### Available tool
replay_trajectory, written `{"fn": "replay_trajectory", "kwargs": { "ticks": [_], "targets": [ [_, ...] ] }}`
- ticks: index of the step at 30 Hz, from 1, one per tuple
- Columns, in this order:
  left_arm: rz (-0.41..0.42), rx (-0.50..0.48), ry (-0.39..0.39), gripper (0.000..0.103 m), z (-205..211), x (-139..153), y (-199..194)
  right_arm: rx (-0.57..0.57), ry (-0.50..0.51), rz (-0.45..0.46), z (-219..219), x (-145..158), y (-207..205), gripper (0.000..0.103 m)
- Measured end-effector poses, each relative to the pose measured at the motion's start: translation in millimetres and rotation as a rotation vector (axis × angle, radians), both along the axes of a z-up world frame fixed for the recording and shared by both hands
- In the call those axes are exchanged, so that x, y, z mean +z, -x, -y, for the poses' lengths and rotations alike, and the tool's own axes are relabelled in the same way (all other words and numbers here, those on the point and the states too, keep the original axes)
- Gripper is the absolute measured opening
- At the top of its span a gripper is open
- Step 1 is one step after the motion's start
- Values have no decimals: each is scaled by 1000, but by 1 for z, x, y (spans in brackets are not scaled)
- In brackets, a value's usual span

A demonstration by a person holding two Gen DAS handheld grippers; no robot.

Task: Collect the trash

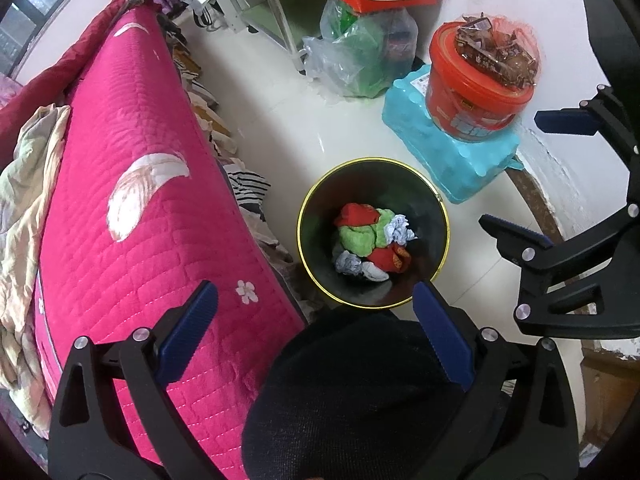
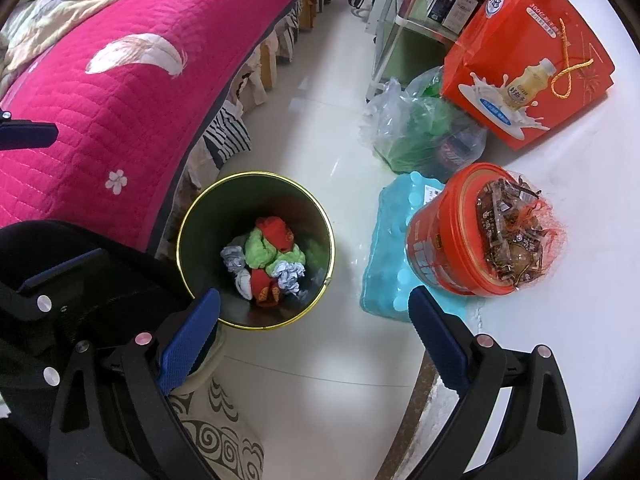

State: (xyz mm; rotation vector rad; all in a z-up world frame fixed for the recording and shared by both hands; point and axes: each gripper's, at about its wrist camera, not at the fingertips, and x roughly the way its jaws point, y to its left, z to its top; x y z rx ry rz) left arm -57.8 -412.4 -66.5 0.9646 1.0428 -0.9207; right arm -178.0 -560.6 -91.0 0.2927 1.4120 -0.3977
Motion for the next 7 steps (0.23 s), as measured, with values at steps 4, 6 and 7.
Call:
{"fn": "replay_trajectory", "kwargs": {
  "ticks": [4, 6, 7],
  "targets": [
    [2, -10, -5, 96, 0, -1, 3, 5, 3, -2, -2, 2, 1, 91],
    [3, -15, -8, 96, 0, -2, 4, 7, 4, -4, -3, 2, 0, 91],
    [4, -16, -9, 96, 1, -2, 5, 8, 5, -5, -3, 2, 1, 91]
  ]
}}
